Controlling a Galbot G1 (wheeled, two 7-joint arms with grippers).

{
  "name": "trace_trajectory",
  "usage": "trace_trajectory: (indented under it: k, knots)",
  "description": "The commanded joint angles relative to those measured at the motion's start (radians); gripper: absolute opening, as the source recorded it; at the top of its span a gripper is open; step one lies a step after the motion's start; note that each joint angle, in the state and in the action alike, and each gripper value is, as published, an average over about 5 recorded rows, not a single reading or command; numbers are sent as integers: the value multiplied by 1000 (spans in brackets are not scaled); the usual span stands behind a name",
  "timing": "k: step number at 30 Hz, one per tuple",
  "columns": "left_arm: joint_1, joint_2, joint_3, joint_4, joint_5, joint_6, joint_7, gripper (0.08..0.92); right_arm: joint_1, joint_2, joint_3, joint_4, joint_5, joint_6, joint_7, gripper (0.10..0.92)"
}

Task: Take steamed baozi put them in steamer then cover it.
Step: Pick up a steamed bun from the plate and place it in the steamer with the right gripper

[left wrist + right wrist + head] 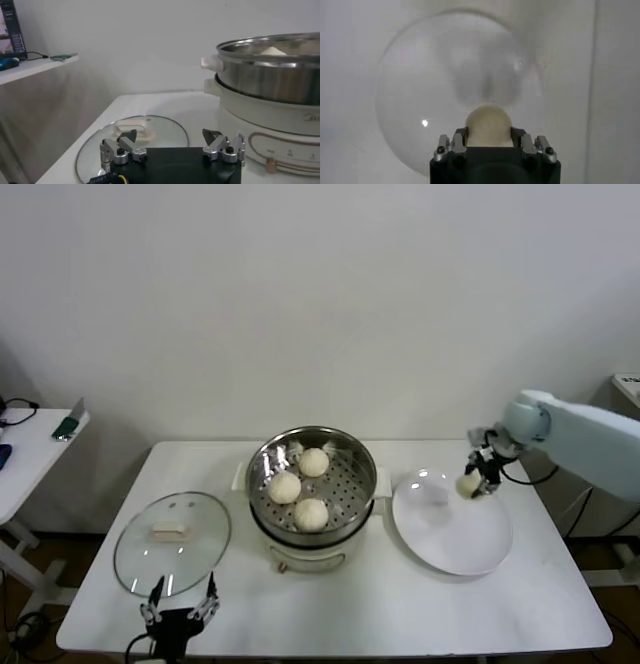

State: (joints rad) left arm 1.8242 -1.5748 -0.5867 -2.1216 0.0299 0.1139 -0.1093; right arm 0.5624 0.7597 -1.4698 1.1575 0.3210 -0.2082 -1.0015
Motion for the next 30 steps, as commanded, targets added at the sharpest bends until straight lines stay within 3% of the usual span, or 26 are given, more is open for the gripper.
trace_trajectory:
  k: [1,6,11,18,30]
  knots:
    - [-1,6,3,-10,-3,2,0,823,556,142,-281,218,376,-63,-4,585]
    - [-3,9,6,-13,-5,2,0,823,579,265,-179,270,559,-158,69,585]
    - [-2,8,5,-18,-5,2,-1,823,480,364,-96,308,602,-223,139,585]
    - [-1,11,-6,-17,-10,3,-3,823,311,445,-93,287,512,-248,186,585]
    - [-7,16,-7,-7,-14,7,-3,823,131,427,-110,213,310,-257,205,585]
